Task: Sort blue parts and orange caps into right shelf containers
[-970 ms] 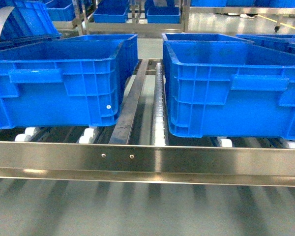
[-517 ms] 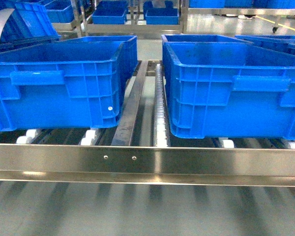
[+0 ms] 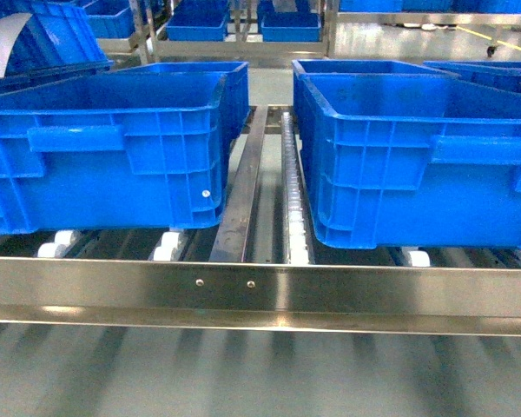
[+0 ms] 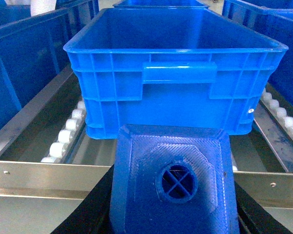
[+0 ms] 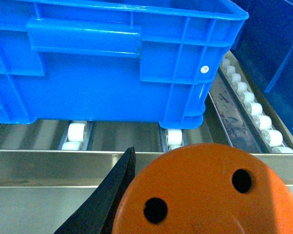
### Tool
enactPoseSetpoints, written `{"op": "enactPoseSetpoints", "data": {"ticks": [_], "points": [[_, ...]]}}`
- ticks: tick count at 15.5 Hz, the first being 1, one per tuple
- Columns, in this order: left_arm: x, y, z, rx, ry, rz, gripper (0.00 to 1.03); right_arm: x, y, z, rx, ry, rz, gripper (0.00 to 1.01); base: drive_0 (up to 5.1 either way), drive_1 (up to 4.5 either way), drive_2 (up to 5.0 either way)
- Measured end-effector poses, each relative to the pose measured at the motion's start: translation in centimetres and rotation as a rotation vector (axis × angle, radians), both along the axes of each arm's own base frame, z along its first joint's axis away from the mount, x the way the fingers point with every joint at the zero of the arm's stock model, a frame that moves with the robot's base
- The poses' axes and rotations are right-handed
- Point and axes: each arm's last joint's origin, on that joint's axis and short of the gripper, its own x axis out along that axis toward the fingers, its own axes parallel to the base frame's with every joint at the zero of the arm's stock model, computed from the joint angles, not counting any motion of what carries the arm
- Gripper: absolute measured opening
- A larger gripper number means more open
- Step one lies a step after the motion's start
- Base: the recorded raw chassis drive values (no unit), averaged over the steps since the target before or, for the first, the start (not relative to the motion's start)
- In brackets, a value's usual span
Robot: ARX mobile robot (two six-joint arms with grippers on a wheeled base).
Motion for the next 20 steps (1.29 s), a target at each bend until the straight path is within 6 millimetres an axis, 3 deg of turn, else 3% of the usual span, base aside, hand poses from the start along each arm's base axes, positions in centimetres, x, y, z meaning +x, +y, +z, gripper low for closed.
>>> {"op": "enactPoseSetpoints", "data": {"ticks": [2, 3, 5, 6, 8, 11, 12, 13, 14, 15, 16, 17, 18, 20], "points": [[0.0, 0.0, 0.0, 0.000, 0.000, 0.000, 0.44, 0.0, 0.0, 0.0, 0.000, 0.000, 0.000, 0.43, 0.0, 0.00, 0.0], [0.0, 0.0, 0.0, 0.000, 0.001, 0.000, 0.44, 0.3, 0.2, -0.7, 0.024, 0.133, -0.087, 0.43, 0.0, 0.00, 0.0], [0.0, 0.0, 0.0, 0.000, -0.002, -0.001, 0.44, 3.6, 1.3, -0.7, -0.064, 0.459, -0.693, 0.43, 0.0, 0.00, 0.0], [0.0, 0.0, 0.0, -0.001, 0.001, -0.005, 0.44, 2.5, 1.0, 0.7, -0.108, 0.390, -0.953, 0.43, 0.0, 0.00, 0.0], [0.0, 0.0, 0.0, 0.000, 0.000, 0.003, 0.44, 0.4, -0.5, 5.5, -0.066, -0.144, -1.293, 0.43, 0.0, 0.00, 0.0], [0.0, -0.1, 0.0, -0.001, 0.001, -0.006, 0.44, 1.7, 0.0, 3.0, -0.031, -0.131, -1.260, 0.43, 0.0, 0.00, 0.0], [0.0, 0.0, 0.0, 0.000, 0.001, 0.000, 0.44, 1.8, -0.1, 3.1, -0.029, -0.145, -1.254, 0.43, 0.0, 0.00, 0.0], [0.0, 0.0, 0.0, 0.000, 0.000, -0.001, 0.44, 2.0, -1.2, 2.8, 0.234, -0.186, -1.091, 0.43, 0.0, 0.00, 0.0], [0.0, 0.0, 0.0, 0.000, 0.002, -0.001, 0.44, 0.3, -1.2, 1.4, 0.357, -0.166, -0.751, 0.43, 0.0, 0.00, 0.0], [0.0, 0.0, 0.0, 0.000, 0.000, 0.001, 0.44, -1.3, -0.6, 0.2, 0.338, -0.148, -0.454, 0.43, 0.0, 0.00, 0.0], [0.0, 0.0, 0.0, 0.000, 0.001, 0.000, 0.44, -2.0, 0.1, 0.4, 0.277, -0.189, -0.193, 0.43, 0.0, 0.00, 0.0], [0.0, 0.0, 0.0, 0.000, 0.001, -0.001, 0.44, -2.7, 0.8, 2.0, 0.226, -0.308, 0.015, 0.43, 0.0, 0.00, 0.0], [0.0, 0.0, 0.0, 0.000, 0.001, 0.000, 0.44, -3.4, 0.9, 3.0, 0.176, -0.366, 0.090, 0.43, 0.0, 0.00, 0.0], [0.0, 0.0, 0.0, 0.000, 0.000, 0.000, 0.44, -5.1, 0.9, 1.3, 0.143, -0.291, 0.088, 0.43, 0.0, 0.00, 0.0]]}}
